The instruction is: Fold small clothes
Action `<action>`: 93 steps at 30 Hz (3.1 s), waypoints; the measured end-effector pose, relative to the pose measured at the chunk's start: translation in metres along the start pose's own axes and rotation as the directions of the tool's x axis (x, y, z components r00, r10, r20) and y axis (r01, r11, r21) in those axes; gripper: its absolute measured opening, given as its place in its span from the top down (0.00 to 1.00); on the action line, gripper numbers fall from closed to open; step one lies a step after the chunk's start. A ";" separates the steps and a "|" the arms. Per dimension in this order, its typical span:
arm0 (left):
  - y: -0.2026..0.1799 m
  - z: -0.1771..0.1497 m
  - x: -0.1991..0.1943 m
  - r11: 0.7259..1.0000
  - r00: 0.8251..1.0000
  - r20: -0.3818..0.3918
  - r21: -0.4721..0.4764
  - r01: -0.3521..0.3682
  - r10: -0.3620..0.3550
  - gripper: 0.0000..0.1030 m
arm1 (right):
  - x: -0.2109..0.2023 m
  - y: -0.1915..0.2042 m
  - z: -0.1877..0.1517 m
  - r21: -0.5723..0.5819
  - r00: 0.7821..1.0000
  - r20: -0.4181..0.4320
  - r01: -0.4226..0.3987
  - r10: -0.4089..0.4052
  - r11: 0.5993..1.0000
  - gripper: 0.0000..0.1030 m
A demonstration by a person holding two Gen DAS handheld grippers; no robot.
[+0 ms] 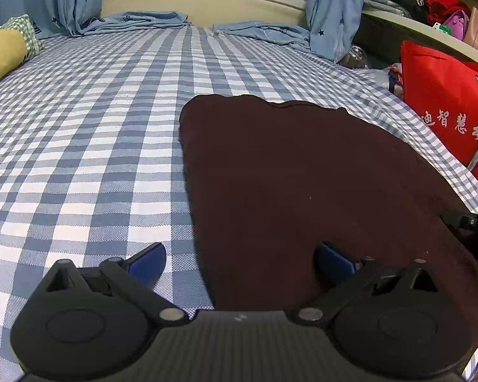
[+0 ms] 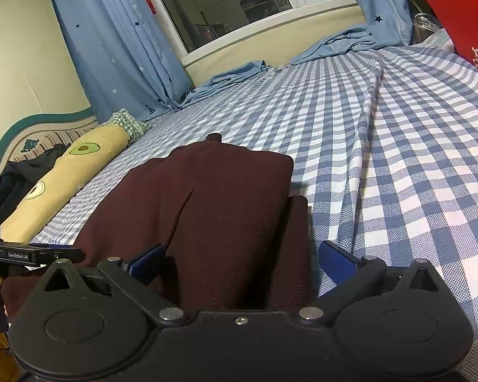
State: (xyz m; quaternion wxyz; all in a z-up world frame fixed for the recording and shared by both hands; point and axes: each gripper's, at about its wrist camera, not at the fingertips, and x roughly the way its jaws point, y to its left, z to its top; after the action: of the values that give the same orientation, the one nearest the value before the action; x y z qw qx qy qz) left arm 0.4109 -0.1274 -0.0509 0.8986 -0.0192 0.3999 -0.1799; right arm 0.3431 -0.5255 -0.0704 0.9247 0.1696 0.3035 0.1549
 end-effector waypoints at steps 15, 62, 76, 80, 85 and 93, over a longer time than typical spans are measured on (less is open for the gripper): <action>0.009 0.020 0.004 0.992 0.987 -0.097 -0.035 0.121 -0.124 0.28 | 0.007 0.039 0.013 -0.049 0.991 -0.113 0.064 -0.069 0.997 0.32; 0.111 0.023 -0.120 0.952 0.956 0.145 -0.215 -0.220 0.254 0.18 | 0.054 0.225 0.015 -0.149 0.974 0.136 0.199 -0.179 0.969 0.15; 0.025 -0.066 -0.272 0.956 0.879 0.381 -0.169 -0.240 0.288 0.01 | -0.095 0.287 -0.041 -0.195 0.908 0.400 0.220 -0.127 0.956 0.01; 0.008 -0.096 -0.297 0.957 0.866 0.409 -0.148 -0.248 0.287 0.01 | -0.129 0.302 -0.069 -0.214 0.892 0.438 0.227 -0.114 0.950 0.00; -0.003 -0.131 -0.315 0.955 0.854 0.427 -0.130 -0.266 0.296 0.01 | -0.163 0.318 -0.109 -0.219 0.873 0.471 0.250 -0.122 0.943 0.00; -0.001 -0.180 -0.325 0.953 0.854 0.423 -0.152 -0.262 0.302 0.01 | -0.182 0.328 -0.158 -0.197 0.878 0.456 0.257 -0.144 0.946 0.00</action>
State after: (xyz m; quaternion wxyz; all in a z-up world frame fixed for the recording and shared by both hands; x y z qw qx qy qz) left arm 0.0800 0.0015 0.0583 0.9804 -0.0403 0.1919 -0.0190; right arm 0.0457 -0.2683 0.0362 0.9940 0.0484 0.0830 0.0529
